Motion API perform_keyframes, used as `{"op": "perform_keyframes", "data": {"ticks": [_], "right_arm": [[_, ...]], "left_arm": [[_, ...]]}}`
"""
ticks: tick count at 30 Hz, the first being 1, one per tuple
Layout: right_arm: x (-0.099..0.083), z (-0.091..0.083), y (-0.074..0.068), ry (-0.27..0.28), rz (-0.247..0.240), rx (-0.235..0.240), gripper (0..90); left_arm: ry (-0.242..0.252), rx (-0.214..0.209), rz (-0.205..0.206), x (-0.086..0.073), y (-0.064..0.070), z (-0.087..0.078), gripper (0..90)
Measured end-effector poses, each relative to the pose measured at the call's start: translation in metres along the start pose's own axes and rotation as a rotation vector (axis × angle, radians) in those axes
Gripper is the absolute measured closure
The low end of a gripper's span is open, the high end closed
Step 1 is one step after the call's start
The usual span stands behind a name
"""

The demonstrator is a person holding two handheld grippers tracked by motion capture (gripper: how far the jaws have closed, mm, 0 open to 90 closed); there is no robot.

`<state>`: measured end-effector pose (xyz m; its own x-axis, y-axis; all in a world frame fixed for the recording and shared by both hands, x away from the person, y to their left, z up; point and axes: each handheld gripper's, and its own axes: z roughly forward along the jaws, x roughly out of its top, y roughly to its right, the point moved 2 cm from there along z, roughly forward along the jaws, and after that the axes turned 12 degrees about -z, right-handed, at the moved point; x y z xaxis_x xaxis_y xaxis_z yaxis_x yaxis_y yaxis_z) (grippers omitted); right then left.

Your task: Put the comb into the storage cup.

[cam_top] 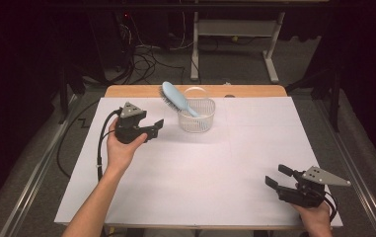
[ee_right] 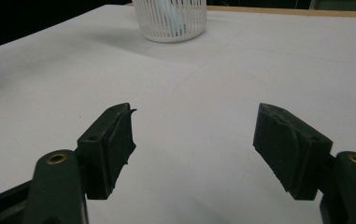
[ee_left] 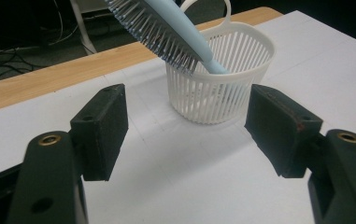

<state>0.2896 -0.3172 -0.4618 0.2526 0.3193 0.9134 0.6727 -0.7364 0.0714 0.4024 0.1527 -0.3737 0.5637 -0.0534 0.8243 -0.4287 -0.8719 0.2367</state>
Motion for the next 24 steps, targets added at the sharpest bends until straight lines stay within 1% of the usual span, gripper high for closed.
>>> {"op": "perform_keyframes", "data": {"ticks": [11,15,24], "right_arm": [[0.0,0.0,0.0,0.0,0.0,0.0,29.3],[0.0,0.0,0.0,0.001,0.0,0.0,29.3],[0.0,0.0,0.0,0.001,0.0,0.0,29.2]], "left_arm": [[0.006,0.001,-0.003,-0.005,-0.002,-0.005,30.7],[0.01,0.002,-0.011,-0.007,-0.004,-0.007,30.6],[0.011,0.001,-0.002,-0.01,-0.003,-0.011,30.6]]}}
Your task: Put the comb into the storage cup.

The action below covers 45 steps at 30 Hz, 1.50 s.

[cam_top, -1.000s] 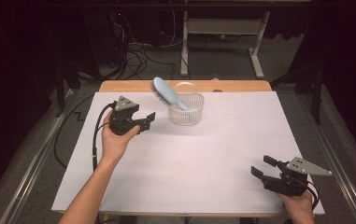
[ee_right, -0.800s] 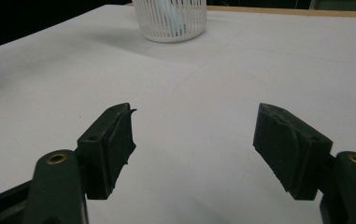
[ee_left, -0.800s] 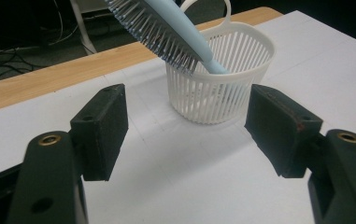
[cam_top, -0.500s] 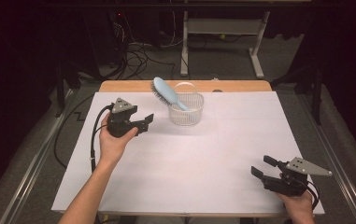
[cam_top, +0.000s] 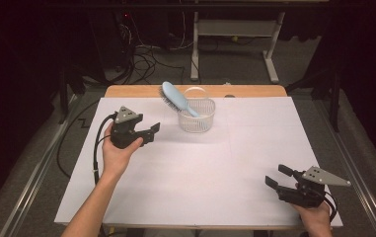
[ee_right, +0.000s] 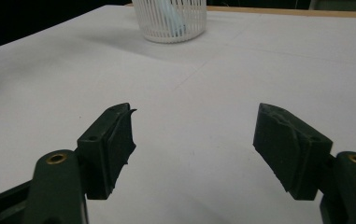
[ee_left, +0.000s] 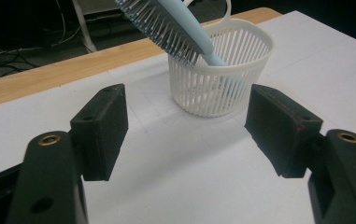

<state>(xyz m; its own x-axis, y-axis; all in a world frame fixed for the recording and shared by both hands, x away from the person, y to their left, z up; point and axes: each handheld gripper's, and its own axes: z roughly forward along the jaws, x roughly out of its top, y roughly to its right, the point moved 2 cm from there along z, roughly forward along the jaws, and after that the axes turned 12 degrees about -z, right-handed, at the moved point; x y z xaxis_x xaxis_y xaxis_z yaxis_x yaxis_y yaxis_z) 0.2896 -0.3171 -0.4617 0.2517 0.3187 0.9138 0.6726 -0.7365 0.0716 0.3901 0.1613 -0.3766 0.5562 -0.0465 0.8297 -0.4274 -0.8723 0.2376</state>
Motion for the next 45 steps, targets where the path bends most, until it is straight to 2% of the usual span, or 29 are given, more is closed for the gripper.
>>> {"op": "perform_keyframes", "data": {"ticks": [45], "right_arm": [[0.0,0.001,-0.001,-0.004,0.0,-0.001,29.2]], "left_arm": [[0.019,-0.008,-0.039,-0.023,-0.01,-0.017,30.5]]}}
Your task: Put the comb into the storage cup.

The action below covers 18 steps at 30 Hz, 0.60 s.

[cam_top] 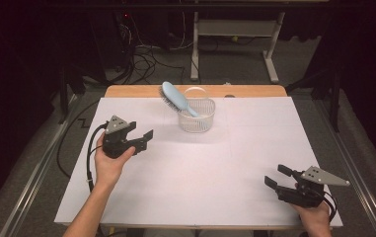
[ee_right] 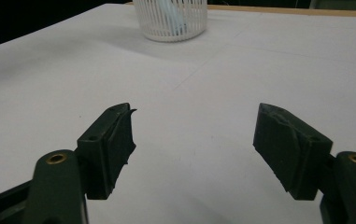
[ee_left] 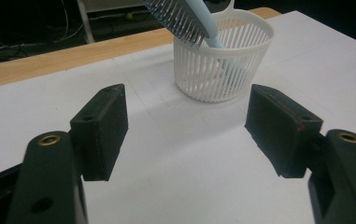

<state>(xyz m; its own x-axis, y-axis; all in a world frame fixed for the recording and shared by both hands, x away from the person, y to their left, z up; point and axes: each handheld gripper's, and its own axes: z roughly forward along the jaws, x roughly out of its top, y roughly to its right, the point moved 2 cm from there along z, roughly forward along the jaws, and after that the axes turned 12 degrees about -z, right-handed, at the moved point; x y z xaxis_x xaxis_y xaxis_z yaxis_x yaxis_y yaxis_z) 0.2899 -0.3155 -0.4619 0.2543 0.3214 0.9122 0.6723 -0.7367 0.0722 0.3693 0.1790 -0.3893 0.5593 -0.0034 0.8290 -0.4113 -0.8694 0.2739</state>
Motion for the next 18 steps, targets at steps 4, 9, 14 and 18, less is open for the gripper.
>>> {"op": "perform_keyframes", "data": {"ticks": [4,9,14,18], "right_arm": [[0.0,0.0,-0.0001,0.0,-0.001,0.0,29.2],[0.0,0.0,0.0,0.0,0.0,0.0,29.2],[0.0,-0.0001,0.0,0.0,0.001,-0.001,29.2],[-0.0001,-0.0002,0.0001,-0.001,0.002,-0.001,29.2]], "left_arm": [[-0.002,-0.005,-0.002,-0.0024,0.0003,-0.0017,30.4],[0.0,-0.005,-0.002,-0.0043,0.0004,-0.0043,30.4],[0.002,-0.004,0.002,-0.0066,0.001,-0.0065,30.3],[0.004,-0.004,0.0,-0.0085,0.0005,-0.008,30.4]]}}
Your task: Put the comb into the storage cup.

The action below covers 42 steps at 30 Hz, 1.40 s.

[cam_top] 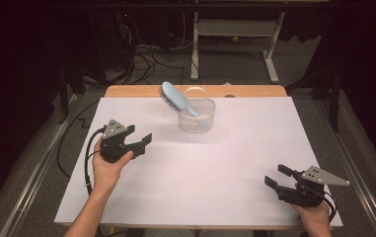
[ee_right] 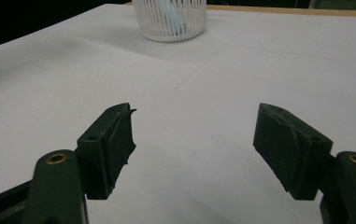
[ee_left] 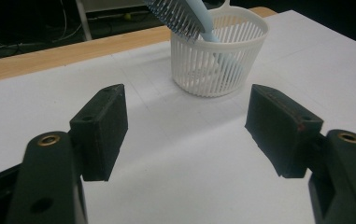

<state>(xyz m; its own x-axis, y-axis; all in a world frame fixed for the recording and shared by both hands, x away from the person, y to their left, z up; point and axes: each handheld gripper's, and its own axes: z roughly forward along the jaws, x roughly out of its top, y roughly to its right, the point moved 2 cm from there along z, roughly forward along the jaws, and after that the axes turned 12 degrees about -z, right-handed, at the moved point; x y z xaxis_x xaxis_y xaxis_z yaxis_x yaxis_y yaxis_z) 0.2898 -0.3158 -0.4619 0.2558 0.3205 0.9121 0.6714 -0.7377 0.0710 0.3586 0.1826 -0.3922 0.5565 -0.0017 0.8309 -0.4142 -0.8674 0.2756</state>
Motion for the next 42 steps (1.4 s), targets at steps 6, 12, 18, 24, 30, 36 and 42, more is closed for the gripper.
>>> {"op": "perform_keyframes", "data": {"ticks": [6,12,18,24,30,36,42], "right_arm": [[0.0,0.0,0.0,0.001,0.001,-0.001,29.2],[0.0,0.0,0.0,0.001,0.001,-0.002,29.2],[0.0,0.0,0.0,0.001,0.0,-0.002,29.2],[0.0,0.0,0.0,0.0,0.001,-0.003,29.2],[0.0,0.0,0.0,-0.001,0.0,-0.003,29.2],[0.0,0.0,0.0,-0.002,0.0,-0.003,29.2],[0.0,0.0,0.0,-0.002,-0.001,-0.003,29.2]], "left_arm": [[0.005,0.002,-0.003,-0.002,-0.001,-0.003,30.4],[0.01,0.001,-0.004,-0.004,-0.001,-0.006,30.4],[0.013,0.001,-0.005,-0.006,-0.002,-0.009,30.4],[0.014,0.004,-0.004,-0.01,-0.002,-0.011,30.4],[0.014,0.005,-0.003,-0.014,-0.002,-0.013,30.4],[0.017,0.005,-0.005,-0.016,-0.003,-0.015,30.4],[0.019,0.009,-0.006,-0.018,-0.003,-0.017,30.3]]}}
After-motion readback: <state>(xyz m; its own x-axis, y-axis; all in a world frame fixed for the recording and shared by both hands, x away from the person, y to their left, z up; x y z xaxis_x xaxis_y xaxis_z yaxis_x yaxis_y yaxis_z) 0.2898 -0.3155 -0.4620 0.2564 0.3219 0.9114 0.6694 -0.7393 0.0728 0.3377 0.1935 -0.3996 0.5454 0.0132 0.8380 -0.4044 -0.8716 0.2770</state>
